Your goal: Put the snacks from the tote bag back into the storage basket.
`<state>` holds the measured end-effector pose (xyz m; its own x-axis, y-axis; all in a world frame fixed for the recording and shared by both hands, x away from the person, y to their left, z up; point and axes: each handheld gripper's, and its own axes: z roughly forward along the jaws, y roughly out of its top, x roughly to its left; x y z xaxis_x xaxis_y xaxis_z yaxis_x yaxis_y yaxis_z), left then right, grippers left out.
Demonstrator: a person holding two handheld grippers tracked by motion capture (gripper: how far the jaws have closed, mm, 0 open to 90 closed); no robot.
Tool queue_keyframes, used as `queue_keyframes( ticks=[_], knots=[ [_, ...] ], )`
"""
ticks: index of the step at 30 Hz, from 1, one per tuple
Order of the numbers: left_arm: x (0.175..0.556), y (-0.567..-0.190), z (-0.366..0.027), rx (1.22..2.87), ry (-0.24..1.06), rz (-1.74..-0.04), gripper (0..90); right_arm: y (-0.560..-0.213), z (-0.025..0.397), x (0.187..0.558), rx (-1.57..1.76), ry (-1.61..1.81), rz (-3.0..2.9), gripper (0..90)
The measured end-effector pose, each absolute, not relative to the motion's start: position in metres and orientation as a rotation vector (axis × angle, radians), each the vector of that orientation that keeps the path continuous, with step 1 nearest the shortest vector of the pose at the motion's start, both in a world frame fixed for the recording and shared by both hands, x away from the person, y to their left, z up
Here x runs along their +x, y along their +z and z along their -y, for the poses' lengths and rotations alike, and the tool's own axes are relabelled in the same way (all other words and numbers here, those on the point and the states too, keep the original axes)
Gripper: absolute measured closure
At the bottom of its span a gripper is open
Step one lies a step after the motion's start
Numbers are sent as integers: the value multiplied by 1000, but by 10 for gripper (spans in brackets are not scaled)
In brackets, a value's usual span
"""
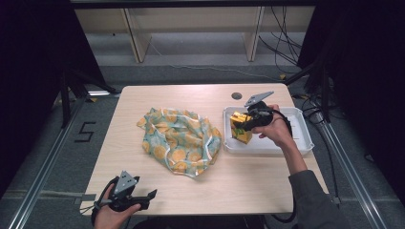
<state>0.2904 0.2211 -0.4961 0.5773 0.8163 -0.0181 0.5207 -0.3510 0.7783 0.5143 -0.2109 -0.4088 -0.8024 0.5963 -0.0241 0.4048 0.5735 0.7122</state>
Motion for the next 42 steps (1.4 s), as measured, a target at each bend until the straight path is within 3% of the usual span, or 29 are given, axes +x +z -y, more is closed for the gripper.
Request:
queue_keyframes(
  ticks=[16,42],
  knots=[
    [290,-496,-222,2044,484,-1060,188,-434,208,515,830,1105,-2558,520],
    [288,-495,-220,2038,484,-1054,188,-443,218,500,756,1058,-2550,509]
  ],
)
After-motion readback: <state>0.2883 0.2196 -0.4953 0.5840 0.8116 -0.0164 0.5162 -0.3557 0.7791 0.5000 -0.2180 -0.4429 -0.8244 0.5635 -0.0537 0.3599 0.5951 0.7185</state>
